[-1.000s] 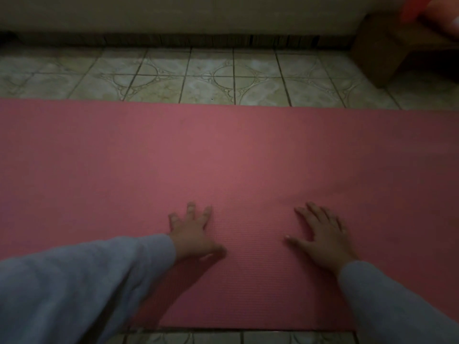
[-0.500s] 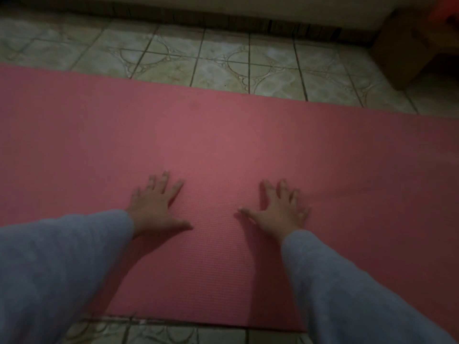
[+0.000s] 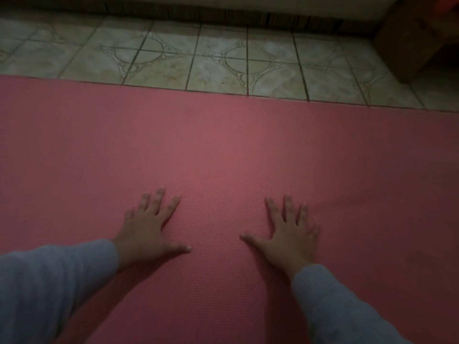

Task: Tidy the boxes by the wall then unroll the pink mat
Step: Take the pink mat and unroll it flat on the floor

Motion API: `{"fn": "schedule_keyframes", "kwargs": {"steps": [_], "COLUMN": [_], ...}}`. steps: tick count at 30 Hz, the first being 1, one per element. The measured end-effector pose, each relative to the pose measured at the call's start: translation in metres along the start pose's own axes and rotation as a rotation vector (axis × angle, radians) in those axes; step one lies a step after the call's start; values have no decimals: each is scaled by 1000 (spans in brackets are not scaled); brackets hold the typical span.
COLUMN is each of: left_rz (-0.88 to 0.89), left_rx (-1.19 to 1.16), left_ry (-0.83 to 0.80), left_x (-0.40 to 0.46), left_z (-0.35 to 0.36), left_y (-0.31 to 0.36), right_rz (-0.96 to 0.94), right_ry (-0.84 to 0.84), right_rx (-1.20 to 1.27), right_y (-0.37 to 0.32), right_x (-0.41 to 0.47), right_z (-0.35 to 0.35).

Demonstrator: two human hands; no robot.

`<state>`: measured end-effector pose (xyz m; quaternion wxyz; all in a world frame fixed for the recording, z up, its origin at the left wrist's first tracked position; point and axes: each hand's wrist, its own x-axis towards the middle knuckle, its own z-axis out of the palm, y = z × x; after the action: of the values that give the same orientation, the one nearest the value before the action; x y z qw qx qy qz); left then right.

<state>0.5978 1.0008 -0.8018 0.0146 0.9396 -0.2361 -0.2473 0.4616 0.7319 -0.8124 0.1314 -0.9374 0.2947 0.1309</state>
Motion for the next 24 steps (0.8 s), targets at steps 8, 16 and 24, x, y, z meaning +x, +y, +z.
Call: {"fn": "schedule_keyframes", "kwargs": {"steps": [8, 16, 24], "left_rz": [32, 19, 14], "left_rx": [31, 42, 13], "left_ry": [-82, -104, -106], "left_x": [-8, 0, 7], "left_z": [-3, -10, -15], "left_y": [-3, 1, 0], "right_rz": [22, 133, 120], "right_ry": [-30, -68, -59], "right_rx": [2, -23, -8], "right_y": [9, 24, 22], "right_x": [-17, -10, -4], "right_z": [-4, -17, -17]}}
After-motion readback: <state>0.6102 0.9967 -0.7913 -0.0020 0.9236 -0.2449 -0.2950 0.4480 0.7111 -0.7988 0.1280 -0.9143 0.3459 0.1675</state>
